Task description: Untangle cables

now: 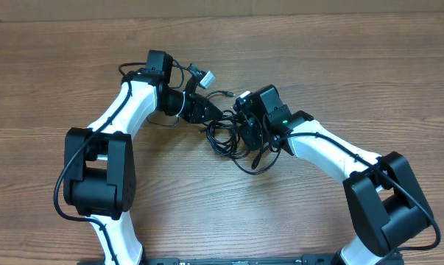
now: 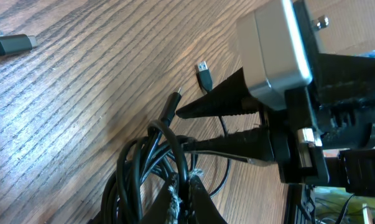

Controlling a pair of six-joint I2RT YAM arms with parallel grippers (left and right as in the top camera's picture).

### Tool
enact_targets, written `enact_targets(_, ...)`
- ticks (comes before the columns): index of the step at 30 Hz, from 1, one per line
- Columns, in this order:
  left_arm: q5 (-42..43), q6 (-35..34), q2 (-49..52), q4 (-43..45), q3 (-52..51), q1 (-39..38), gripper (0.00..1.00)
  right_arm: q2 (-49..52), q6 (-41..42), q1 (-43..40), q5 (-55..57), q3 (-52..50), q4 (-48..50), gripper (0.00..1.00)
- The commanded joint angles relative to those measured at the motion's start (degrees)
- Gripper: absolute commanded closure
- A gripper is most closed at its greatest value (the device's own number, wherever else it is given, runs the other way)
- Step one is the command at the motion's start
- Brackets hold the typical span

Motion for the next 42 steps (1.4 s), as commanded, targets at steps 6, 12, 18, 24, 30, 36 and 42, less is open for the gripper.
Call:
enact_targets(6, 2.3, 1.1, -1.8, 0.5, 0.9, 0.3, 0.96, 0.1, -0.2, 0.0, 0.5, -1.9, 2.2, 0.65)
enact_targets(12, 2.3, 0.8, -1.8, 0.7, 0.9, 0.3, 0.96, 0.1, -0.2, 0.0, 0.5, -1.9, 2.2, 0.74)
enact_targets(18, 2.1, 0.8, -1.8, 0.9, 0.9, 0.3, 0.96, -0.9, -0.1, 0.0, -1.6, -1.6, 2.0, 0.96)
enact_targets(24, -3.1, -4.8, -1.8, 2.7, 0.9, 0.3, 0.96, -6.8, 1.4, 0.0, -8.6, -1.0, 1.4, 0.96)
enact_targets(30, -8.0, -9.2, -1.8, 3.7, 0.9, 0.4, 0.96, -11.3, 2.0, 0.0, -9.0, -1.0, -0.3, 0.96)
enact_targets(36, -16.1, -15.2, -1.8, 4.4, 0.9, 0.4, 0.96, -14.0, 5.2, -0.2, -11.2, -1.0, -2.6, 0.96)
enact_targets(42, -16.9, -15.7, -1.8, 4.6, 0.9, 0.4, 0.96, -18.5, 8.1, -1.5, -14.0, -1.0, -1.9, 0.96)
